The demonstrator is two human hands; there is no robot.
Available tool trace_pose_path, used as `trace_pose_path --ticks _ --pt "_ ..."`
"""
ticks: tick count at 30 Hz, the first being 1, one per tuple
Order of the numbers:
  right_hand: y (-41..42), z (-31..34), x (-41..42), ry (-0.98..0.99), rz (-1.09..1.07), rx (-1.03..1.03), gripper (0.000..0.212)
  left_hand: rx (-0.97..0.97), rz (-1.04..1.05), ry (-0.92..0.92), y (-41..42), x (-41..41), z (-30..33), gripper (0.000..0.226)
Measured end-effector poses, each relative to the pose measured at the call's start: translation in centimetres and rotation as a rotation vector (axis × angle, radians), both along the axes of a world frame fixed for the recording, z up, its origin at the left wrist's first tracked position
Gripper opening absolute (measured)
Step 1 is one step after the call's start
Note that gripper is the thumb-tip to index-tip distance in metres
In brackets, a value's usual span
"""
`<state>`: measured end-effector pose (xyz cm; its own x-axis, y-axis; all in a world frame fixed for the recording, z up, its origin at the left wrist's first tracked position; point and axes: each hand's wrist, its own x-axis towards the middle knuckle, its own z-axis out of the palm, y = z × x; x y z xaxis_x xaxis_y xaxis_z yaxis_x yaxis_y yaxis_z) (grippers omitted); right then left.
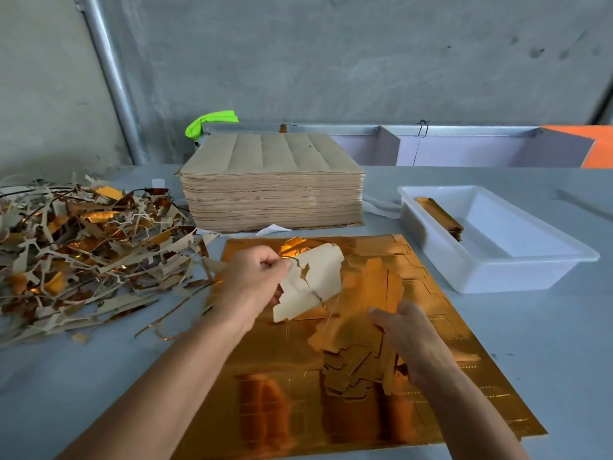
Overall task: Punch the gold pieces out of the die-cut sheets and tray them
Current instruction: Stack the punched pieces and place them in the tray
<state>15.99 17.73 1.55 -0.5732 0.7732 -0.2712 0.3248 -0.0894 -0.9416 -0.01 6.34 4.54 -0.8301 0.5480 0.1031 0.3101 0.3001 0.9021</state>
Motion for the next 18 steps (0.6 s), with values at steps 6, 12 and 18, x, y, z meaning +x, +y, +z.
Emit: trace_pose_path --ticks 6,12,18 --pt "0.4 -0.9 0.0 -0.087 -0.039 0.187 0.03 0.095 0.186 0.635 1.0 1.6 -0.5 0.018" --pt "0.9 -0.8 0.0 0.014 -0.105 0.179 0.021 0.237 0.037 1.188 1.0 2.2 -2.8 0.017" --pt "-0.4 -0.2 -0.7 0.236 -0.071 0.025 0.026 0.181 -0.416 1.231 1.6 5.0 -4.6 0.025"
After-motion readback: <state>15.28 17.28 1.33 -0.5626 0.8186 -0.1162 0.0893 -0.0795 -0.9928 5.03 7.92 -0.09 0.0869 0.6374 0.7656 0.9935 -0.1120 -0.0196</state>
